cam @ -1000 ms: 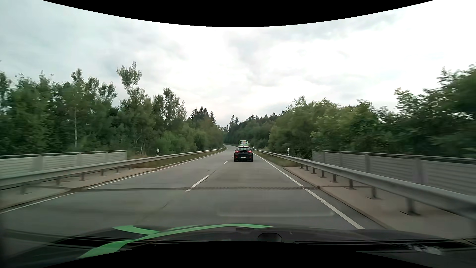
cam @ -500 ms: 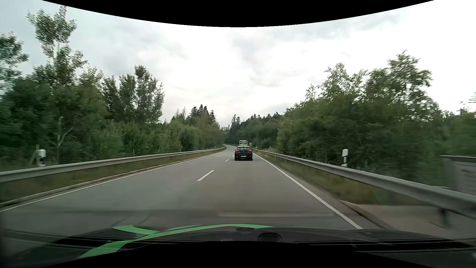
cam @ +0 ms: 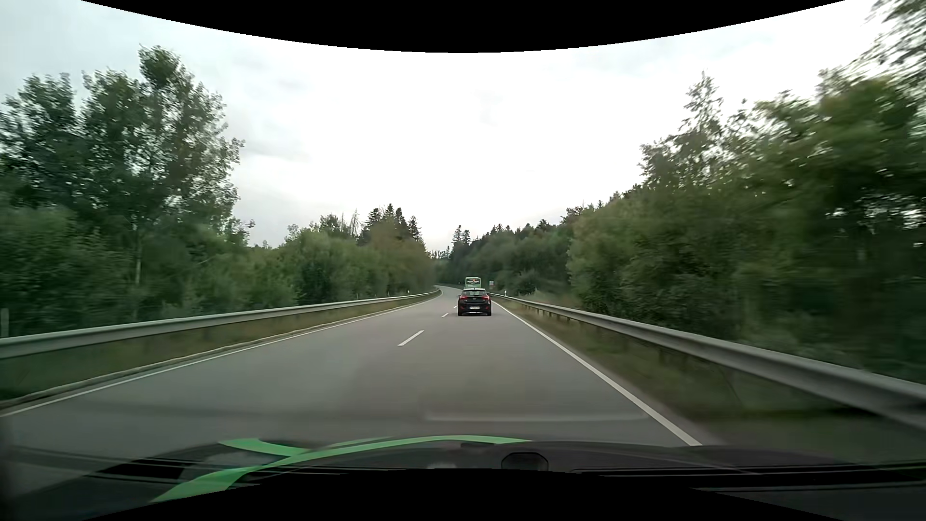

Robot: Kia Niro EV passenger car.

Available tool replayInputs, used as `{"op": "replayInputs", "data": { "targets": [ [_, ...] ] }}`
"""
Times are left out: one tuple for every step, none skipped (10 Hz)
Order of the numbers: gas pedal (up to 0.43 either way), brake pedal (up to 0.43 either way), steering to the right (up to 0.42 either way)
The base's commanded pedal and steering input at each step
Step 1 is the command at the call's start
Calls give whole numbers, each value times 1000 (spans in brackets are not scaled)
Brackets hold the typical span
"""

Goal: Follow the waypoints while adhering to traffic rules and regulations

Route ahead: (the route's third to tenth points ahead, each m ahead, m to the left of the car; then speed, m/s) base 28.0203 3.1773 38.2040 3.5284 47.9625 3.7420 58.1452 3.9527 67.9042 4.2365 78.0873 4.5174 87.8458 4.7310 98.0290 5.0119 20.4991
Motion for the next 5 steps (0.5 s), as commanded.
{"op": "replayInputs", "data": {
  "targets": [
    [319, 0, -5],
    [331, 0, -5],
    [331, 0, -5],
    [331, 0, -5],
    [331, 0, -5]
  ]
}}
